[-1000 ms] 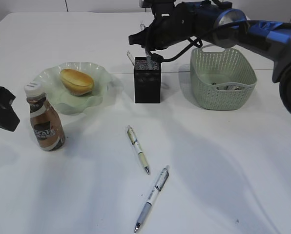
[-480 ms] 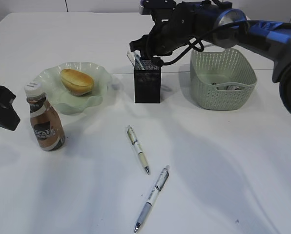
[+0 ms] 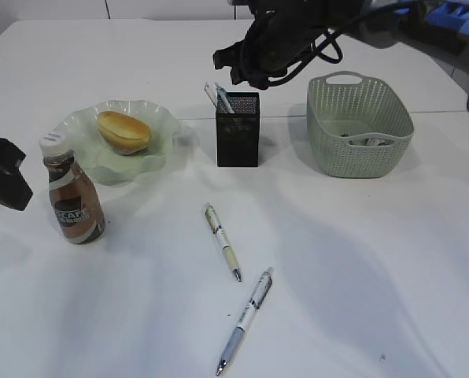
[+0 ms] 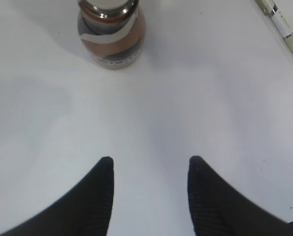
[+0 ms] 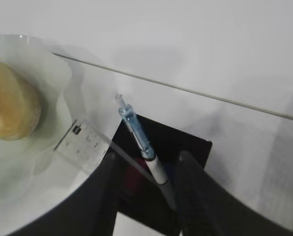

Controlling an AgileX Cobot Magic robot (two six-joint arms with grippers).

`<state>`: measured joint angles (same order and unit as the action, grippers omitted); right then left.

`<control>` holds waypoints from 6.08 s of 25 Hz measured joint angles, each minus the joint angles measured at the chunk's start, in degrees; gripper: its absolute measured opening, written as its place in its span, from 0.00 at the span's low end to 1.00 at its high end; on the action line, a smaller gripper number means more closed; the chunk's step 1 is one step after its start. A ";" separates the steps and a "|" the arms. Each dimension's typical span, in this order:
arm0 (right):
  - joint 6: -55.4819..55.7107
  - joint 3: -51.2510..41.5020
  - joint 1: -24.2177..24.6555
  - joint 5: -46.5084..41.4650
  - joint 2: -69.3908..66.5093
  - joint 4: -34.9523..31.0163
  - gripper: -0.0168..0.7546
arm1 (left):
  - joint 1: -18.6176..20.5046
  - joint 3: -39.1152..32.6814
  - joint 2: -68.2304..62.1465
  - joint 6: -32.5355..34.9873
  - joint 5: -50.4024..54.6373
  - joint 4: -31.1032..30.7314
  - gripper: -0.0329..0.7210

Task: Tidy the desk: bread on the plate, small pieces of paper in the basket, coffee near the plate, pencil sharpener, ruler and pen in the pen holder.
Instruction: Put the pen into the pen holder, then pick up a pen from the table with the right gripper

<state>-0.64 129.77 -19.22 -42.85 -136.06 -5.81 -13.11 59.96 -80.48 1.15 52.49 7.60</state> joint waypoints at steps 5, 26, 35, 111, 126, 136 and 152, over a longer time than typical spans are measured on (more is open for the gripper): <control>0.00 0.20 0.00 -10.46 3.57 0.00 0.43 | 0.00 0.00 0.00 0.00 -0.22 0.00 0.49; 2.22 0.20 -8.49 -28.12 4.34 1.28 0.41 | 0.00 0.00 0.00 0.00 -2.44 0.00 0.49; 3.04 -0.74 -11.81 -28.26 4.38 1.75 0.39 | 0.00 0.00 0.00 0.00 -2.44 0.00 0.49; 12.62 -9.67 -15.88 -27.36 -5.55 8.71 0.36 | 0.00 0.00 0.00 0.10 -2.80 0.00 0.49; 12.81 -9.67 -15.88 -27.36 -5.54 8.71 0.18 | 0.00 0.00 0.00 0.10 -2.80 0.00 0.49; 12.81 -8.29 -15.88 -27.36 -5.68 8.71 0.15 | 0.00 0.00 0.00 0.10 -2.94 0.00 0.49; 10.91 3.43 -15.88 -27.60 -5.10 8.50 0.15 | 0.00 0.00 0.00 0.10 -2.97 0.00 0.49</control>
<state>10.28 133.20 -35.10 -70.44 -141.16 2.69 -13.11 59.96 -80.48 1.25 49.52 7.60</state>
